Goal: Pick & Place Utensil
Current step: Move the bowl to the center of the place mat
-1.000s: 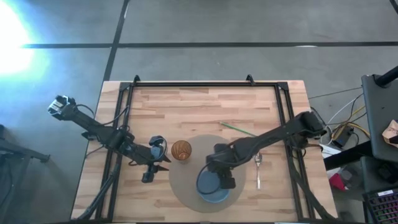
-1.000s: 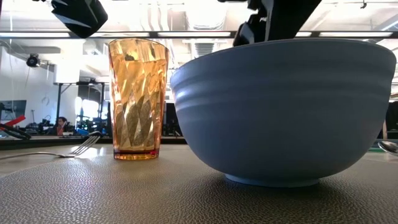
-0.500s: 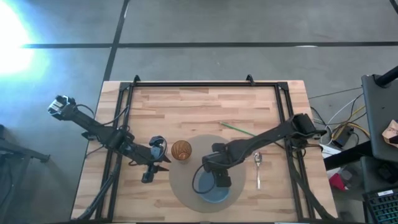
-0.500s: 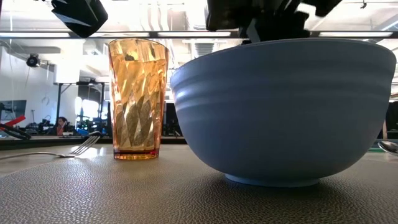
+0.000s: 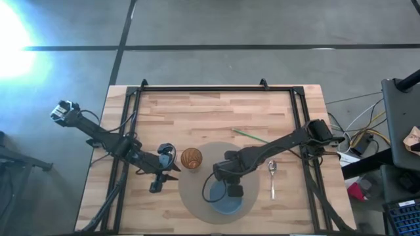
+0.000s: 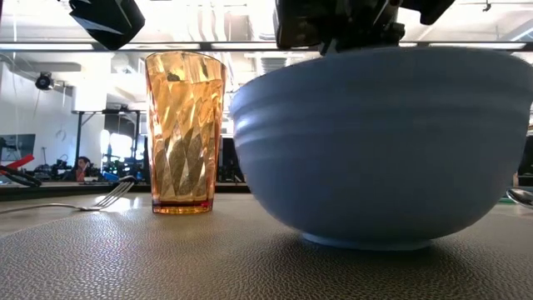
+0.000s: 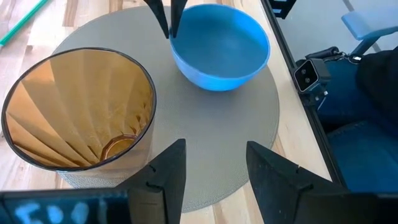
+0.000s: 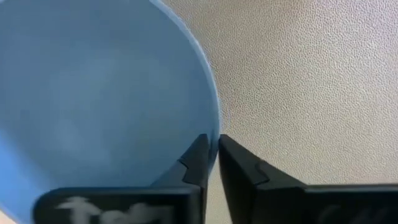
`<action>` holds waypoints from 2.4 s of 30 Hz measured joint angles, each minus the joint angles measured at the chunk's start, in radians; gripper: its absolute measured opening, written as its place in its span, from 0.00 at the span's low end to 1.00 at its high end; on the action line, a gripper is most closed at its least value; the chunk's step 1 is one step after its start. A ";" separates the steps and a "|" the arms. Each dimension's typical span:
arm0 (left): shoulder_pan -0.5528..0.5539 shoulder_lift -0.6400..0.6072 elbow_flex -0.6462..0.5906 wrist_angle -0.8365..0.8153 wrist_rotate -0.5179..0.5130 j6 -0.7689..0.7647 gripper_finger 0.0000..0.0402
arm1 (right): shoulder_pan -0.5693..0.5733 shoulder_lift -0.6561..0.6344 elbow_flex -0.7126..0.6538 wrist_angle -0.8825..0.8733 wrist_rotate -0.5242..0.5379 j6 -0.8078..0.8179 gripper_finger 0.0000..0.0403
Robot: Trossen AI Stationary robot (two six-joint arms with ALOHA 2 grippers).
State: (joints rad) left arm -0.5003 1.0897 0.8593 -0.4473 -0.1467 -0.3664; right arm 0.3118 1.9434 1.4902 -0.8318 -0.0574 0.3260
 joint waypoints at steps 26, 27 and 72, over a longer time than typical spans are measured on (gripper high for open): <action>0.001 0.000 0.000 -0.002 0.000 0.000 0.39 | -0.052 -0.052 0.011 0.001 0.003 0.066 0.03; 0.001 0.000 0.000 -0.002 0.000 0.000 0.39 | -0.060 -0.053 0.013 0.001 0.003 0.067 0.03; 0.000 0.000 0.000 -0.001 0.000 0.000 0.39 | -0.171 -0.049 -0.038 0.003 -0.031 0.168 0.17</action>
State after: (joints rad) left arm -0.5003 1.0897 0.8597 -0.4480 -0.1471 -0.3660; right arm 0.1410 1.8942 1.4521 -0.8284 -0.0882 0.4942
